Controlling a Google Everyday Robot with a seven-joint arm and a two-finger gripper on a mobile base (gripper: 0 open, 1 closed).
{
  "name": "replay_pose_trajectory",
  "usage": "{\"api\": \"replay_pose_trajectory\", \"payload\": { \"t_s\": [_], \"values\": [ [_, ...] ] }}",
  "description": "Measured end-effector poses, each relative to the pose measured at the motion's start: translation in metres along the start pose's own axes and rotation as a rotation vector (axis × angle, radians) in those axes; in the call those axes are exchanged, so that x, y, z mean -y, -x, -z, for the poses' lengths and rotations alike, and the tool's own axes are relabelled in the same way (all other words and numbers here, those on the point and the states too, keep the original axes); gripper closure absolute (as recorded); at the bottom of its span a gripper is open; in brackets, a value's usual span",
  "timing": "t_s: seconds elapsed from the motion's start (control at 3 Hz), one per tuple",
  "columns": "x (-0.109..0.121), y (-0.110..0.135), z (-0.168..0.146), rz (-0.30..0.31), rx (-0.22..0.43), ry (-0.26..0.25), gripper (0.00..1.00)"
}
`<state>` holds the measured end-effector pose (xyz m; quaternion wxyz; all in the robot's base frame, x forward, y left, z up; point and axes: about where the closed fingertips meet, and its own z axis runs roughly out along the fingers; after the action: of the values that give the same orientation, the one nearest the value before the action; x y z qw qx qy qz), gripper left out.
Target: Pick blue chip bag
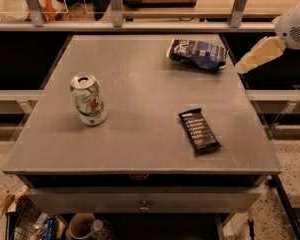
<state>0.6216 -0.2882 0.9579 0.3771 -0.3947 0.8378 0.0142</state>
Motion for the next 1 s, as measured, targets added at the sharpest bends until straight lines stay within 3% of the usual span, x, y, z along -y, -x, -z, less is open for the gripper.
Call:
{"api": "replay_pose_trajectory", "payload": {
  "t_s": [0.33, 1.0],
  "values": [
    [-0.004, -0.008, -0.029, -0.039, -0.014, -0.035, 0.0],
    [-0.006, -0.007, -0.075, -0.168, 0.077, -0.006, 0.0]
  ]
}}
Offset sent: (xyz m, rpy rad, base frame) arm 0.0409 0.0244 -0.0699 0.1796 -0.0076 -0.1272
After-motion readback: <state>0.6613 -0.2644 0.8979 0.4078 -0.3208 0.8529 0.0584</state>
